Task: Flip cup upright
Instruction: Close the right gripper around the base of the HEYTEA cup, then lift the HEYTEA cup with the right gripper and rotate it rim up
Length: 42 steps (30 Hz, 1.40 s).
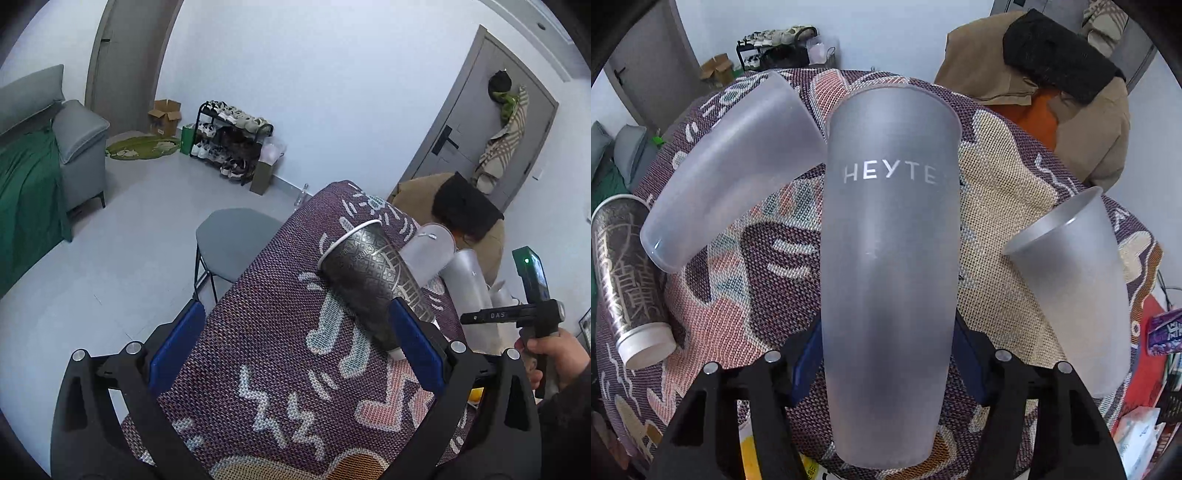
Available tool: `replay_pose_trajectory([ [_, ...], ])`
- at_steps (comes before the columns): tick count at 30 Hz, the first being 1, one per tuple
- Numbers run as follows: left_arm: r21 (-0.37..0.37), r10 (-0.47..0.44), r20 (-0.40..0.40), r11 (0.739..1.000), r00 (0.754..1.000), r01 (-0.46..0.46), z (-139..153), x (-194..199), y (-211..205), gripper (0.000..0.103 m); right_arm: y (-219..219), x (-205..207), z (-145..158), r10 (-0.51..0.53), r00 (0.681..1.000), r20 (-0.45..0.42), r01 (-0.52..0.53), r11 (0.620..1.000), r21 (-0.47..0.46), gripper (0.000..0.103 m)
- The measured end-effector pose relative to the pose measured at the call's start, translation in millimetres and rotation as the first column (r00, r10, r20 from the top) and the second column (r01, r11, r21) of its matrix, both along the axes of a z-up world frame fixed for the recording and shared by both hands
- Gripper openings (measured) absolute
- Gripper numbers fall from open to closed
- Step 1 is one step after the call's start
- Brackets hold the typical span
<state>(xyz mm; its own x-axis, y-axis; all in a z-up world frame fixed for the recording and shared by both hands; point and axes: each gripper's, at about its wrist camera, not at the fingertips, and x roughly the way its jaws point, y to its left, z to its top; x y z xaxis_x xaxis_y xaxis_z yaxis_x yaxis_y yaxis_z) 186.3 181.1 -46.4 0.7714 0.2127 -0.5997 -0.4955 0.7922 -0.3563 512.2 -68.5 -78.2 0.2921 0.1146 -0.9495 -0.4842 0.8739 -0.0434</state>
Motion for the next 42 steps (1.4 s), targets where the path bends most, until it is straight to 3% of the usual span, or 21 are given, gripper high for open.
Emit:
replay_pose_trajectory([
  [11,0.000,-0.035,0.041,0.999,0.999,0.035,19,-12,-21,0.098,-16,-49,61,0.007,0.991,0.135,-0.014,0.999,0.053,0.061],
  [17,0.014,-0.069,0.071,0.998,0.995,0.068,38,-25,-36,0.098,-43,-95,102,-0.023,0.983,0.181,-0.005,0.989,0.150,0.061],
  [24,0.065,-0.157,0.097,0.986,0.983,0.151,60,-38,-61,0.098,-72,-160,129,-0.068,0.976,0.208,0.007,0.959,0.282,0.062],
  [30,0.090,-0.231,0.093,0.971,0.969,0.223,72,-47,-79,0.098,-97,-214,133,-0.126,0.967,0.221,0.033,0.923,0.383,0.062],
  [34,0.105,-0.275,0.085,0.958,0.958,0.266,76,-48,-91,0.098,-113,-249,130,-0.175,0.965,0.197,0.062,0.877,0.477,0.062],
  [42,0.091,-0.398,0.060,0.915,0.915,0.392,73,-51,-112,0.098,-136,-295,92,-0.246,0.964,0.098,0.149,0.810,0.567,0.062],
])
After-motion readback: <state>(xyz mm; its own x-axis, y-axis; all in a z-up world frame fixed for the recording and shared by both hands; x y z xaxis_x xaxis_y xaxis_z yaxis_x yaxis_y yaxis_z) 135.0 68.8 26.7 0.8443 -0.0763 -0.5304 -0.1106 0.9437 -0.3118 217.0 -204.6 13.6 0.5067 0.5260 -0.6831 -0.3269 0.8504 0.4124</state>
